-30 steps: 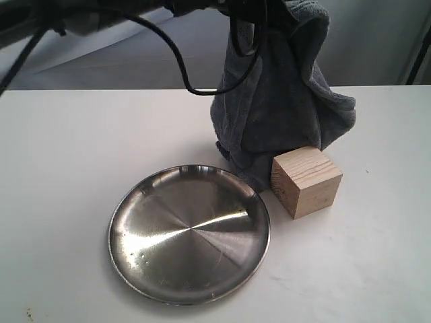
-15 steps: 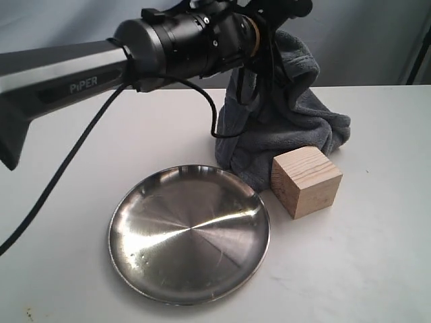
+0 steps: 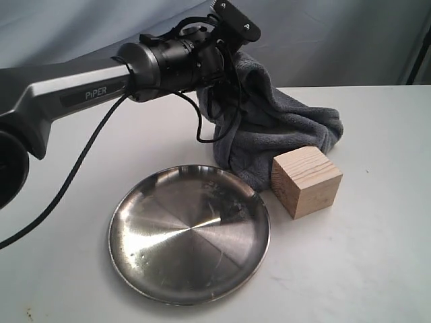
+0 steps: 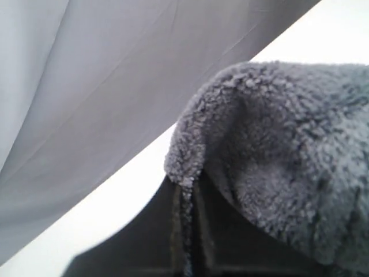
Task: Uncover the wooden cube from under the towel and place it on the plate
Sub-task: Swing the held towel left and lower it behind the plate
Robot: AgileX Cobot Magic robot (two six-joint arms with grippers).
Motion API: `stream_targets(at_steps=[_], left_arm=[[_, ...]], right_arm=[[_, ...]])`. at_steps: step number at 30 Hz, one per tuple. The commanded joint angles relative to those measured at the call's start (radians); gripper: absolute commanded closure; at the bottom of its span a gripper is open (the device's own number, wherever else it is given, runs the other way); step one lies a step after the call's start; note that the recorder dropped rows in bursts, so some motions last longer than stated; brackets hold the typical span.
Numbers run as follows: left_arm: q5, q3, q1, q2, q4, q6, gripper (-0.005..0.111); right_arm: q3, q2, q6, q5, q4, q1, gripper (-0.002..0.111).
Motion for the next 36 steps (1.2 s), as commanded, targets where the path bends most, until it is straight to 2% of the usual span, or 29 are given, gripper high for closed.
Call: stream_targets(at_steps=[1,5,10,17,21,23,30,36], left_arm=[[0.071,-0.003,0.021,-0.003,-0.049,-0.014,0.107],[0.145,-0.001,0.050,0.001,-0.058,-0.010,0.107],[0.231,-0.001,0.088,0.045,-0.165,-0.003,0.107],[0.288,-0.001,0.089,0.087,-0.186,0.024,0.106],[0.278,-0.001,0.089,0.087,-0.186,0.024,0.106],[0.286,-0.001,0.089,0.087,-0.193,0.024,0.100],[0.293,-0.001,0.089,0.087,-0.214,0.024,0.054],[0.348,-0.003,0.089,0.087,-0.214,0.024,0.033]], right_arm=[[0.003,-0.004,-0.003,-0.002,0.003,-0.004,0.108],[0.003,-0.004,-0.003,-0.002,0.003,-0.004,0.108],[0.003,-0.004,-0.003,-0.002,0.003,-0.004,0.108],[0.003,-0.004,-0.003,-0.002,0.003,-0.004,0.108],[0.003,-0.004,-0.003,-0.002,0.003,-0.004,0.108],[0.003,-0.004,-0.003,-0.002,0.003,-0.004,0.108],[0.003,-0.004,-0.003,-0.002,0.003,-0.004,0.108],[0.003,-0.004,-0.003,-0.002,0.003,-0.004,0.108]])
